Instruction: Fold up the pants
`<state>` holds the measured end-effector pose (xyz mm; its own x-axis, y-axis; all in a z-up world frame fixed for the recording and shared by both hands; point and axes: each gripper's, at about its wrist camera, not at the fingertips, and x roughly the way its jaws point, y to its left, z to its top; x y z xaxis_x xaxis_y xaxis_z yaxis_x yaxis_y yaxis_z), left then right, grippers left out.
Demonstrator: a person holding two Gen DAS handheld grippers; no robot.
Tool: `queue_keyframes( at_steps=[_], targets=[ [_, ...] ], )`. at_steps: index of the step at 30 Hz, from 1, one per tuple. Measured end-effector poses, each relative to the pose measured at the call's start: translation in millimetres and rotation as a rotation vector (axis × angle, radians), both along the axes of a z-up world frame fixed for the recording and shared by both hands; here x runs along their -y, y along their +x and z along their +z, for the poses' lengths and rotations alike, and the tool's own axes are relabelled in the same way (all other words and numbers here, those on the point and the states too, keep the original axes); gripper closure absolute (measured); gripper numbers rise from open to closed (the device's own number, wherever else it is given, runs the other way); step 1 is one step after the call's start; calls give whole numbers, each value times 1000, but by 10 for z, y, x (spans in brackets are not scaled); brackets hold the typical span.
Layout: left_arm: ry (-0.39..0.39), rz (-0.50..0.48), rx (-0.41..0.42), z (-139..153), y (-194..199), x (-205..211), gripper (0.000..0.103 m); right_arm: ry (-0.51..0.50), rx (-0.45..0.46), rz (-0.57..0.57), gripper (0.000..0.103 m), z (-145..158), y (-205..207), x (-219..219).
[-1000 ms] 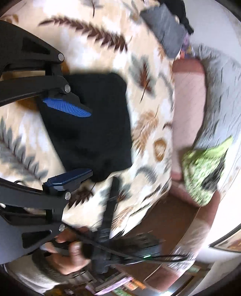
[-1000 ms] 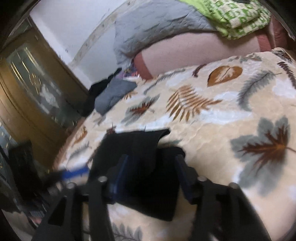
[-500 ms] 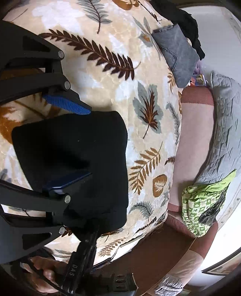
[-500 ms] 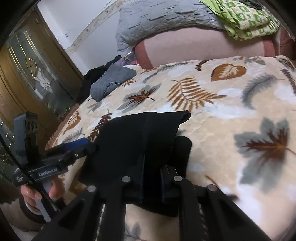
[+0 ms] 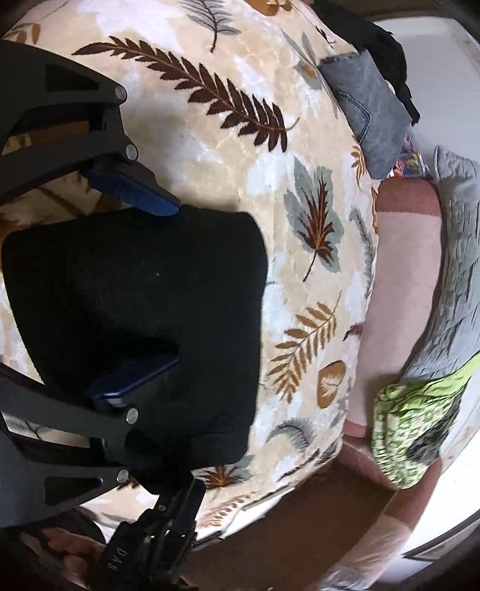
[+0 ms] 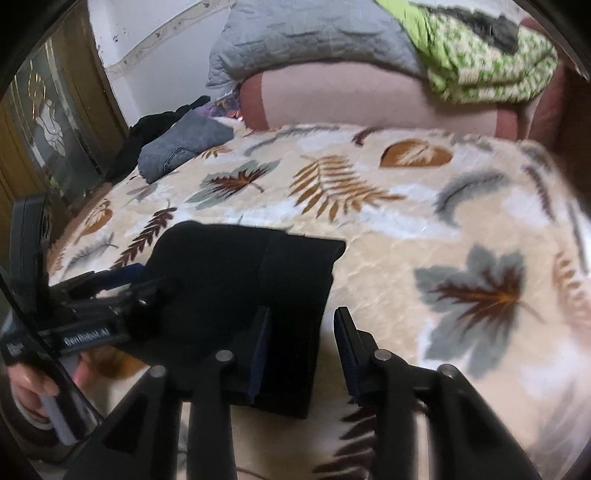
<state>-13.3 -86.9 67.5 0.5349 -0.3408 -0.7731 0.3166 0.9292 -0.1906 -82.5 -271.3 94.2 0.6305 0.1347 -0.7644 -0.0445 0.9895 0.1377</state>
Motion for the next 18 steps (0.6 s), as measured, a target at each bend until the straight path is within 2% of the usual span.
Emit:
queue_keyframes(
  at_steps=[5,9,18],
  targets=[
    [9,27,36,113,28,-84,26,-17,44,26,69,166,-14,-72],
    [18,25,42,128,90,-85,26,-37,53,43,69,188,79,-205],
    [61,-1,45,26,268,64,26,-91,3,51,68,-18,343,-349]
  ],
)
